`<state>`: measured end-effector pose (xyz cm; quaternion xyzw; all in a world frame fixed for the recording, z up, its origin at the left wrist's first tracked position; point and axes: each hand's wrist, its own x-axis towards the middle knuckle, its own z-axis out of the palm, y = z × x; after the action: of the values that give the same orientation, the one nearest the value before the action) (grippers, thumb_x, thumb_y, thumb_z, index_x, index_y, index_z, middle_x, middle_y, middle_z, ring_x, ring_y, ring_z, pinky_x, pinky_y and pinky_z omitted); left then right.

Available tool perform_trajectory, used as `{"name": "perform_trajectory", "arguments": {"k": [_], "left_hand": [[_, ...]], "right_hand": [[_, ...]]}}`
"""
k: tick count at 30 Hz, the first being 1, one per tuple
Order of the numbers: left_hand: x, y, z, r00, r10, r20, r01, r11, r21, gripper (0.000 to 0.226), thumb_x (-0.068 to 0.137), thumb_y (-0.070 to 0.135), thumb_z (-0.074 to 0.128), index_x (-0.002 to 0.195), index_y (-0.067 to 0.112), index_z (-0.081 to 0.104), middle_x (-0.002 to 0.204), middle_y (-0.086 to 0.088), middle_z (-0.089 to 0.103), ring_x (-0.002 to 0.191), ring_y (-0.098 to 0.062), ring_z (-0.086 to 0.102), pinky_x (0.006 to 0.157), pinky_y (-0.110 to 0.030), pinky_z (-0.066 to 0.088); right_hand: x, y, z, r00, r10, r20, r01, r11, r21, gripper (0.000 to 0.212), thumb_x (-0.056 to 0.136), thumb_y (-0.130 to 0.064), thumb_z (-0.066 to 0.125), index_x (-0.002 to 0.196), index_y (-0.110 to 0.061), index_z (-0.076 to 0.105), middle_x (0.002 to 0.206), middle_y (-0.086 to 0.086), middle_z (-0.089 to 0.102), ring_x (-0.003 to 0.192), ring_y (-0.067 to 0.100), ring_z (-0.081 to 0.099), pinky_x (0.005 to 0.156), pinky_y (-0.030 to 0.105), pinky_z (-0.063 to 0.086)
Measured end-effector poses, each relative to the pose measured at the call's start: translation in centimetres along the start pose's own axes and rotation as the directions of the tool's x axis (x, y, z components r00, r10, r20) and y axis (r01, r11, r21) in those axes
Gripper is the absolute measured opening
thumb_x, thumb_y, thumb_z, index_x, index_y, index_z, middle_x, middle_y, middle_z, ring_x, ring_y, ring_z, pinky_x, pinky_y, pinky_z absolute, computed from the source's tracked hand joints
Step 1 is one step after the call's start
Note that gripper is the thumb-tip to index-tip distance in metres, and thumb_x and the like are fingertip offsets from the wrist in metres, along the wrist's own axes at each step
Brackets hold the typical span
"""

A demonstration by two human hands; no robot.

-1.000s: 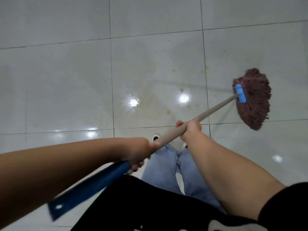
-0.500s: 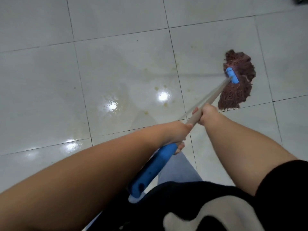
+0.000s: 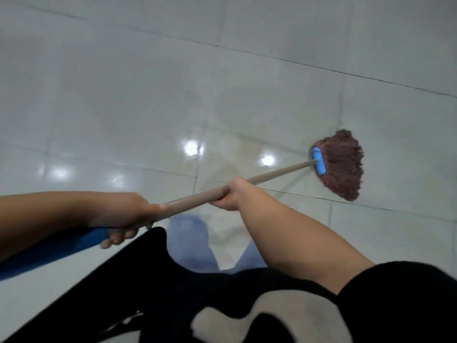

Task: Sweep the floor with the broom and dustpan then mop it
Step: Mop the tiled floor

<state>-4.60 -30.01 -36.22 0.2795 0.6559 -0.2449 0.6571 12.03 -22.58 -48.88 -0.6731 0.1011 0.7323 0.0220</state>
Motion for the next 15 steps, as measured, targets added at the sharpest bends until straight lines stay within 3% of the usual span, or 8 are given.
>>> {"name": "perform_trajectory", "arguments": {"k": [2, 5, 7, 10, 13, 15], "left_hand": [[-2.2, -6.7, -2.1, 0.997, -0.053, -0.056, 0.053, 0.999, 0.009, 0.047, 0.093, 0.052, 0.039, 0.083, 0.007, 0.050, 0.040, -0.001, 0.039, 0.026, -0.015, 0.034, 0.033, -0.017, 0.034], [-4.7, -13.7, -5.0, 0.992, -0.099, -0.075, 0.100, 0.995, 0.012, 0.046, 0.094, 0.050, 0.036, 0.084, 0.007, 0.049, 0.038, 0.000, 0.040, 0.027, -0.016, 0.035, 0.035, -0.020, 0.035], [-5.5, -16.4, -6.5, 0.991, -0.114, -0.072, 0.115, 0.993, 0.019, 0.047, 0.094, 0.050, 0.036, 0.087, 0.006, 0.049, 0.040, 0.000, 0.041, 0.029, -0.016, 0.036, 0.036, -0.021, 0.036], [-5.0, -17.5, -7.9, 0.993, -0.094, -0.066, 0.097, 0.994, 0.055, 0.048, 0.093, 0.052, 0.035, 0.087, 0.007, 0.048, 0.046, -0.002, 0.040, 0.029, -0.014, 0.035, 0.035, -0.021, 0.036], [-3.6, -16.1, -8.7, 0.997, -0.068, -0.031, 0.071, 0.994, 0.082, 0.047, 0.094, 0.052, 0.032, 0.087, 0.008, 0.045, 0.050, -0.003, 0.039, 0.030, -0.013, 0.035, 0.036, -0.021, 0.037], [-2.7, -14.1, -9.3, 0.999, -0.049, -0.019, 0.050, 0.995, 0.083, 0.046, 0.096, 0.051, 0.030, 0.087, 0.009, 0.044, 0.052, -0.004, 0.039, 0.031, -0.014, 0.036, 0.036, -0.020, 0.036]], "right_hand": [[-0.5, 4.2, 6.2, 0.998, 0.025, 0.060, -0.021, 0.997, -0.068, 0.032, 0.102, -0.016, 0.023, 0.093, 0.006, 0.045, 0.082, 0.016, 0.051, 0.095, 0.031, 0.056, 0.077, 0.045, 0.046], [-1.5, 8.7, 12.9, 0.992, 0.056, 0.117, -0.049, 0.997, -0.064, 0.031, 0.101, -0.017, 0.026, 0.095, 0.007, 0.044, 0.084, 0.017, 0.053, 0.082, 0.032, 0.057, 0.068, 0.046, 0.048], [-1.5, 10.3, 15.6, 0.987, 0.073, 0.144, -0.065, 0.996, -0.060, 0.026, 0.101, -0.017, 0.028, 0.104, 0.005, 0.042, 0.093, 0.018, 0.053, 0.096, 0.033, 0.057, 0.074, 0.045, 0.049], [-0.7, 10.7, 17.4, 0.988, 0.048, 0.145, -0.052, 0.998, 0.028, 0.022, 0.102, -0.017, 0.028, 0.109, 0.001, 0.038, 0.096, 0.017, 0.051, 0.100, 0.032, 0.056, 0.082, 0.045, 0.048], [0.1, 9.4, 17.0, 0.990, -0.014, 0.142, 0.001, 0.996, 0.093, 0.026, 0.103, -0.027, 0.034, 0.111, -0.003, 0.038, 0.088, 0.016, 0.052, 0.074, 0.030, 0.055, 0.073, 0.044, 0.049], [0.7, 7.7, 16.1, 0.992, -0.044, 0.118, 0.025, 0.987, 0.159, 0.032, 0.101, -0.032, 0.038, 0.118, -0.005, 0.041, 0.098, 0.016, 0.054, 0.076, 0.030, 0.055, 0.064, 0.045, 0.049]]}}
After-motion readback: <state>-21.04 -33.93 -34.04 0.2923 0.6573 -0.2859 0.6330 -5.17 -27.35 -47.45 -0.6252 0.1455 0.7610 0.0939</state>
